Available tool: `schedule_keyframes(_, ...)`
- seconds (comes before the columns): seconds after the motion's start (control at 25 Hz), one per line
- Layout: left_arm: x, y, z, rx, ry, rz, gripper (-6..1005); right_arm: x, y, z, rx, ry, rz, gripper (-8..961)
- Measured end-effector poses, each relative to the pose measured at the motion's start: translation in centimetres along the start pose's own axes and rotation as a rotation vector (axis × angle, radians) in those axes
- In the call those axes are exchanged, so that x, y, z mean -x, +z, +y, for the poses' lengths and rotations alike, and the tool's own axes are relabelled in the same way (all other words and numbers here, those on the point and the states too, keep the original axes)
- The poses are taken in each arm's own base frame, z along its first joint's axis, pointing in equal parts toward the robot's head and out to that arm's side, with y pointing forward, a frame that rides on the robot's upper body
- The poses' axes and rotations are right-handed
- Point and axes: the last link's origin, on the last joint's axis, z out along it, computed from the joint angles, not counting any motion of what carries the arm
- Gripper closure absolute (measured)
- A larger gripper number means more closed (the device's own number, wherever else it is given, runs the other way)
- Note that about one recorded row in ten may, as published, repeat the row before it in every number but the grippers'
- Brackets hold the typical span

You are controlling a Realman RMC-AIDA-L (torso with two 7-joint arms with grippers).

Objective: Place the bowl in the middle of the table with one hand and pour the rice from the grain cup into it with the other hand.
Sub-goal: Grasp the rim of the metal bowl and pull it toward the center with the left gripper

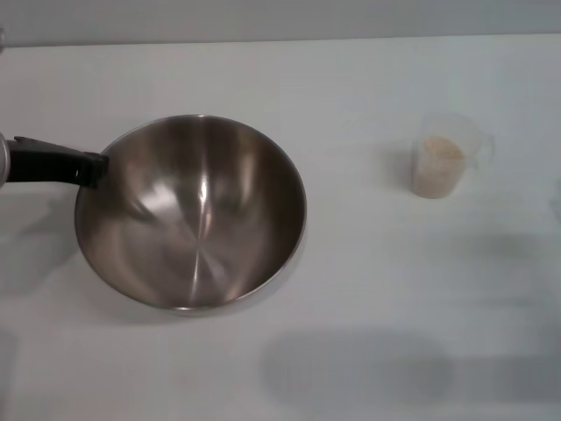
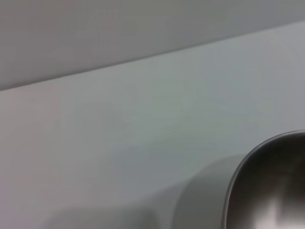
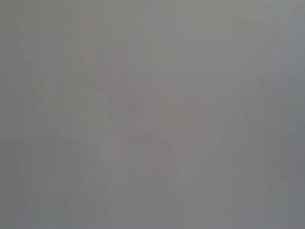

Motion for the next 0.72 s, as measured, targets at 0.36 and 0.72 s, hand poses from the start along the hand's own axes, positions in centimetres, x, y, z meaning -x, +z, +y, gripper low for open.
schedule_keyframes(0.36, -0.2, -0.1, -0.4, 0.087, -0.067, 0.025, 956, 0.0, -0.1, 0.1, 0.007, 0.001, 0.002, 128)
schedule_keyframes(0.72, -1.2, 0.5, -0.4, 0.150, -0.108, 0.013, 959, 0.0, 0.0, 0.2, 0.014, 0.002, 0.001, 129)
